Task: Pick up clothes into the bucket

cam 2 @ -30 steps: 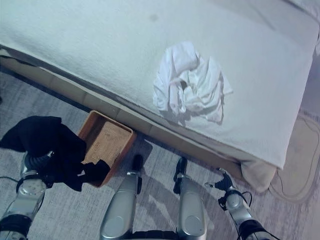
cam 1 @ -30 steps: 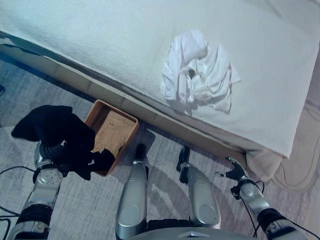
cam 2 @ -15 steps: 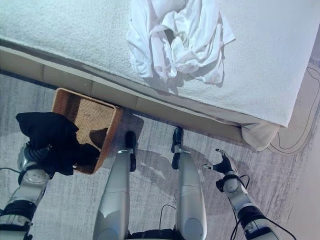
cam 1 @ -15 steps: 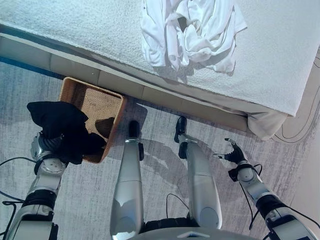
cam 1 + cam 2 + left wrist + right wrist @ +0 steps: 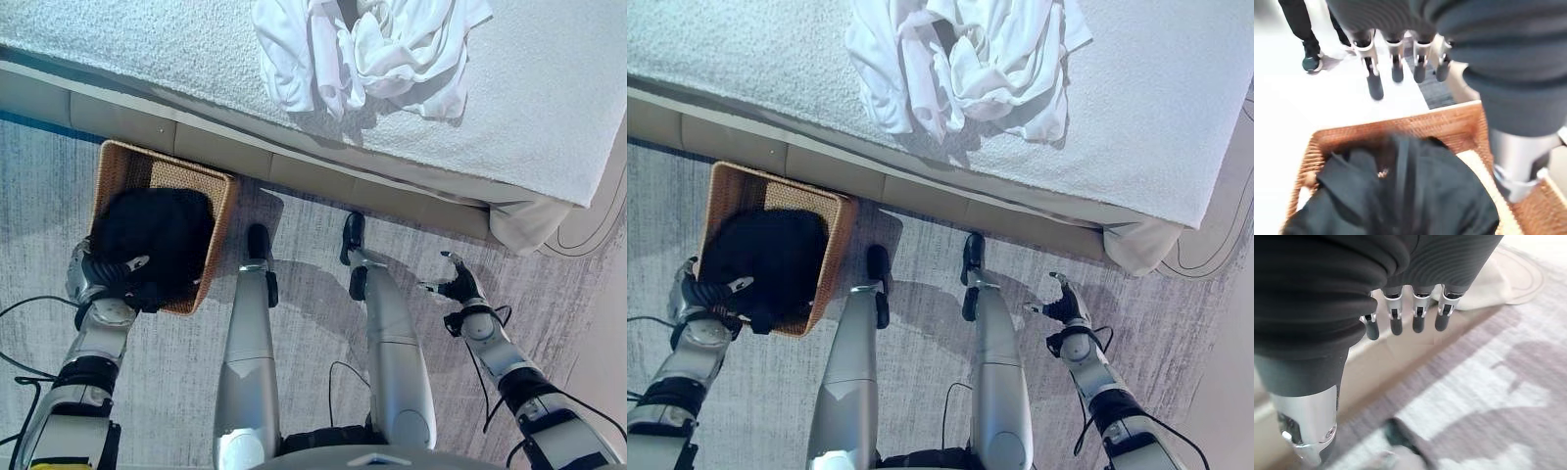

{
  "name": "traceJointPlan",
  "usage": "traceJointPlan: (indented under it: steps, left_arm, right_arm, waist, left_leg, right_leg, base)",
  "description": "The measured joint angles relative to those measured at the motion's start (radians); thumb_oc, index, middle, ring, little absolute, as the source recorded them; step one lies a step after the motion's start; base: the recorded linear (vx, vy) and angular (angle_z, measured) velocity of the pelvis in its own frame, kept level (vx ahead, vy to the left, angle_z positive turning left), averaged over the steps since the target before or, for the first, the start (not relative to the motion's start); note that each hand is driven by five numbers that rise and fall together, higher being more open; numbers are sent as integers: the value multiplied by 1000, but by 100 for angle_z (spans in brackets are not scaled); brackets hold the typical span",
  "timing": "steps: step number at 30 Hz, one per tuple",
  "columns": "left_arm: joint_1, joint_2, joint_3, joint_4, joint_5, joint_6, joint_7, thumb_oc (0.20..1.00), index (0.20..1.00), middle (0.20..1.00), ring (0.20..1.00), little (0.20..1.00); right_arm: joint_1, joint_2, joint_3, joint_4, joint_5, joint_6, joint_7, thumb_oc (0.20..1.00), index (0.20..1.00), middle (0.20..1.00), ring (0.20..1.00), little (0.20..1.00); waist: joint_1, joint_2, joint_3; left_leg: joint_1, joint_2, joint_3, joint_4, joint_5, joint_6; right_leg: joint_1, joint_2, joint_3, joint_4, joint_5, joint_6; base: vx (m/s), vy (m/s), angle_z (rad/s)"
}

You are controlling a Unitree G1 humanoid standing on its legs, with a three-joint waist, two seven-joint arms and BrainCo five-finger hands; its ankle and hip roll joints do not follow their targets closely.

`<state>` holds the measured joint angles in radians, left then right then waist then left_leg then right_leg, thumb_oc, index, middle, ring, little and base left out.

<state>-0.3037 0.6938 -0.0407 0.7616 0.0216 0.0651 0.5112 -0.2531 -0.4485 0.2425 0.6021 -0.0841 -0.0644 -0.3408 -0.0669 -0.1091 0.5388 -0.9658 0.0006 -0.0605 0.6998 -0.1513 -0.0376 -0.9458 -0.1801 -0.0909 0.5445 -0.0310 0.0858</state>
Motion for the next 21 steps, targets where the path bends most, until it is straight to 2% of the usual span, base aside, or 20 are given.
traceJointPlan:
  steps: [5, 9, 12, 16, 17, 19, 20, 21]
  left_arm:
    - [26, -1, 33, -30, 0, 17, 8, 1000, 1000, 1000, 1000, 1000]
    - [55, -15, 37, -66, 0, 16, 11, 1000, 1000, 1000, 1000, 1000]
    - [93, -56, 69, -126, -22, 5, 20, 1000, 1000, 1000, 1000, 1000]
    - [124, -120, 61, -261, -109, -49, 17, 1000, 1000, 1000, 1000, 1000]
    - [134, -131, 59, -296, -129, -68, 15, 1000, 1000, 1000, 1000, 1000]
    - [132, -159, 45, -329, -202, -127, -11, 1000, 1000, 1000, 1000, 1000]
    - [131, -207, 43, -339, -285, -172, -24, 1000, 1000, 1000, 1000, 1000]
    - [133, -225, 40, -349, -322, -187, -31, 1000, 1000, 1000, 1000, 1000]
  right_arm:
    - [6, 0, -37, -188, 15, -22, -32, 1000, 1000, 1000, 1000, 1000]
    - [-2, -4, -61, -262, 14, -36, -57, 1000, 1000, 1000, 1000, 1000]
    - [-44, -5, -91, -297, 12, -46, -91, 1000, 1000, 1000, 1000, 1000]
    - [-156, -26, -116, -275, -1, -45, -142, 1000, 1000, 1000, 1000, 1000]
    - [-186, -34, -115, -258, -2, -43, -152, 1000, 1000, 1000, 1000, 1000]
    - [-279, -53, -128, -245, -1, -37, -174, 1000, 1000, 1000, 1000, 1000]
    - [-364, -67, -132, -215, 2, -37, -192, 1000, 1000, 1000, 1000, 1000]
    - [-401, -81, -131, -179, 9, -36, -197, 1000, 1000, 1000, 1000, 1000]
  waist:
    - [0, 0, 0]
    - [3, 0, 0]
    - [8, 3, 0]
    - [34, 7, 1]
    - [33, 8, 1]
    - [63, 11, 1]
    - [79, 16, 1]
    - [88, 18, 1]
  left_leg:
    - [21, 1, 6, -21, 1, 1]
    - [43, 2, 6, -35, 2, 2]
    - [50, 1, 7, -45, 3, 2]
    - [59, -10, 5, -65, 16, 10]
    - [64, -10, 4, -74, 12, 3]
    - [69, -16, 2, -87, 27, 3]
    - [74, -21, -2, -105, 35, 2]
    - [76, -25, -5, -112, 40, 1]
  right_leg:
    - [11, 1, 4, -11, 0, 0]
    - [31, 1, 1, -19, 0, -5]
    - [37, -1, 0, -21, 1, -7]
    - [36, -14, -7, -10, 1, -6]
    - [38, -16, -8, -9, -11, -13]
    - [35, -24, -9, -7, -7, -10]
    - [37, -29, -14, -5, -11, -10]
    - [37, -33, -18, -5, -12, -10]
  base:
    - [0, 3, -1]
    - [0, 0, 0]
    - [0, 0, 0]
    - [-12, 5, 8]
    - [8, -12, 13]
    - [-29, -23, 12]
    - [-61, -43, 13]
    - [10, -45, 18]
